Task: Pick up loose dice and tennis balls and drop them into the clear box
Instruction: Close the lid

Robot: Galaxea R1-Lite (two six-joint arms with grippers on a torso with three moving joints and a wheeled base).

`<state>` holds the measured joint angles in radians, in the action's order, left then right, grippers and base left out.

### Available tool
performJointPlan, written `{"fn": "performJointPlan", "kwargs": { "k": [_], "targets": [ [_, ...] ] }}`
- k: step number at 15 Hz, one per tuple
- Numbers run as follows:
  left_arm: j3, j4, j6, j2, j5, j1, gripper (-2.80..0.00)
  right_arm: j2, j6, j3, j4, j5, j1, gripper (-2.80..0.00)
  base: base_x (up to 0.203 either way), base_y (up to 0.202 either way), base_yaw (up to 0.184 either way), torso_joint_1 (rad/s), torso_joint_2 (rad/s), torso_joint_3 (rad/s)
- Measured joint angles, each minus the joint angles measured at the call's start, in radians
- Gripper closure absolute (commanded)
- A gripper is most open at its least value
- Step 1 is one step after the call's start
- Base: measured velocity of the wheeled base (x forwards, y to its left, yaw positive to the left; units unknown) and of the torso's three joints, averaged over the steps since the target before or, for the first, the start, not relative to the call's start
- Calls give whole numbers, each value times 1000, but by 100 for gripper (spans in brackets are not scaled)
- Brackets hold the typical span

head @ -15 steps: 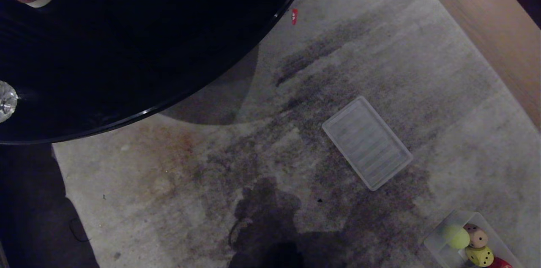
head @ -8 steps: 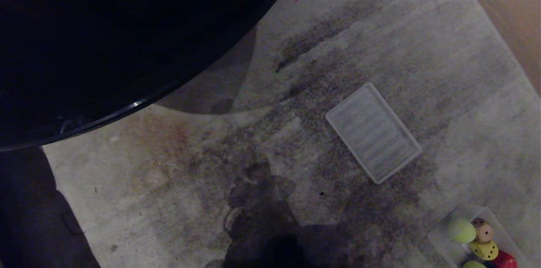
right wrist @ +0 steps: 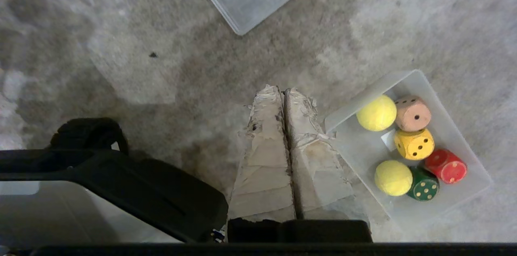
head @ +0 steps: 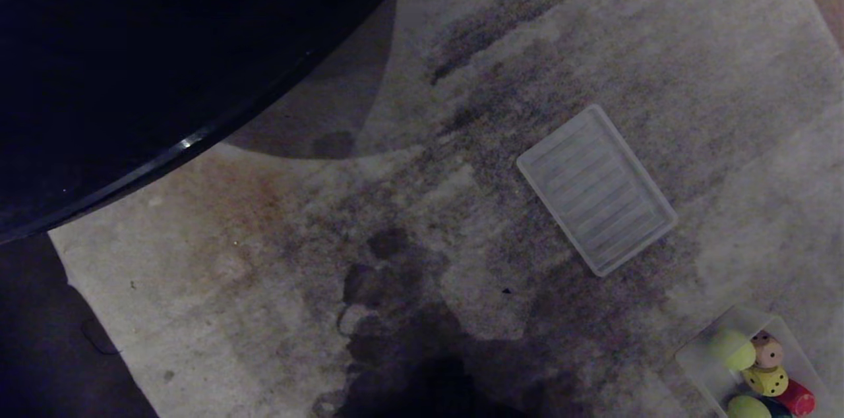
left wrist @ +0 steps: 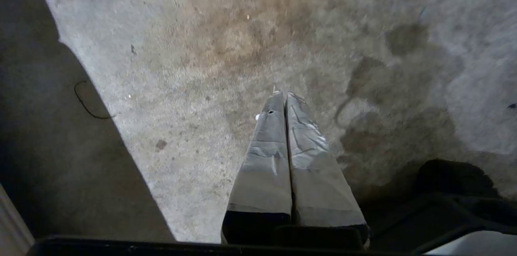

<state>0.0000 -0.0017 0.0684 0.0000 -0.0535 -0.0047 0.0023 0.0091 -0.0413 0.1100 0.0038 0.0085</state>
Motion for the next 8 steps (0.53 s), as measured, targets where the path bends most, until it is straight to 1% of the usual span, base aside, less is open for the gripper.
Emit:
{"fn": "performJointPlan", "kwargs": {
  "k": [5, 8],
  "targets": [
    [0, 1, -14, 0, 2, 0, 0, 0, 0, 0, 0, -1, 0, 0, 0, 0, 0, 2, 3, -185],
    [0, 1, -10, 0, 2, 0, 0, 0, 0, 0, 1, -5, 0, 0, 0, 0, 0, 5, 1, -59]
  ]
}}
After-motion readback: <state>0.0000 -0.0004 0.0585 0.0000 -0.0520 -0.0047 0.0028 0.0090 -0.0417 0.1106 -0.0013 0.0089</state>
